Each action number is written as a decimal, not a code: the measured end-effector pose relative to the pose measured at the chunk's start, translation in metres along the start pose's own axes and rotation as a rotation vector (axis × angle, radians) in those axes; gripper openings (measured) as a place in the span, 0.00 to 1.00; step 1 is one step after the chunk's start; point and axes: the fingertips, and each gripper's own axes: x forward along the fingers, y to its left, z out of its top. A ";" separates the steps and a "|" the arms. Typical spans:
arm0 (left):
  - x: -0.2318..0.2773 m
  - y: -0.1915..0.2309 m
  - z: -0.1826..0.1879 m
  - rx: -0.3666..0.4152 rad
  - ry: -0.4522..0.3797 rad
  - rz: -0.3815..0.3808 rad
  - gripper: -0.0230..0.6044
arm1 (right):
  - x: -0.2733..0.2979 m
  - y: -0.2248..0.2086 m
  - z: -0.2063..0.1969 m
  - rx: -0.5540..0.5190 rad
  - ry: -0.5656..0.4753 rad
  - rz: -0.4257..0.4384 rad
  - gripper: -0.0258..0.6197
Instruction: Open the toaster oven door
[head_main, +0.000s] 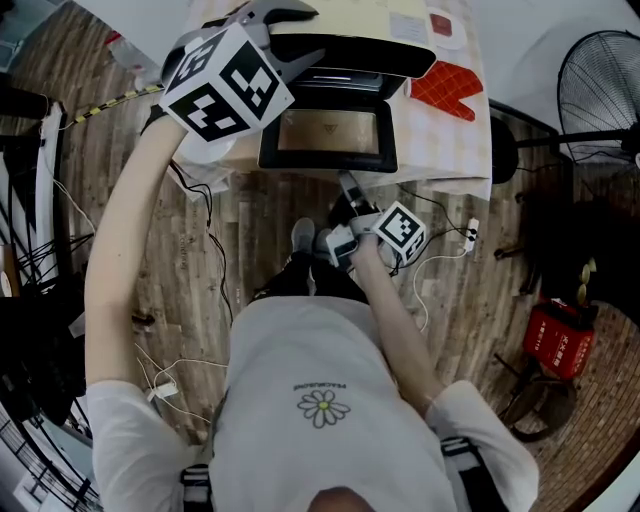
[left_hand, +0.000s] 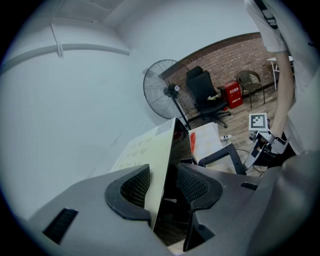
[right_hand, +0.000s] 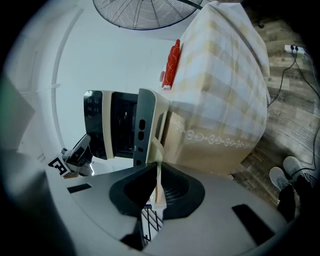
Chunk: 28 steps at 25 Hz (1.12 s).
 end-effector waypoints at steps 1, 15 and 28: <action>0.000 0.000 0.000 0.000 0.000 0.000 0.34 | 0.000 -0.002 -0.001 0.002 0.002 -0.004 0.08; 0.002 0.000 -0.001 -0.004 0.003 0.005 0.34 | 0.002 -0.033 -0.011 -0.032 0.046 -0.062 0.05; -0.001 0.000 -0.002 -0.007 0.009 0.014 0.34 | 0.000 -0.039 -0.016 -0.045 0.040 -0.101 0.05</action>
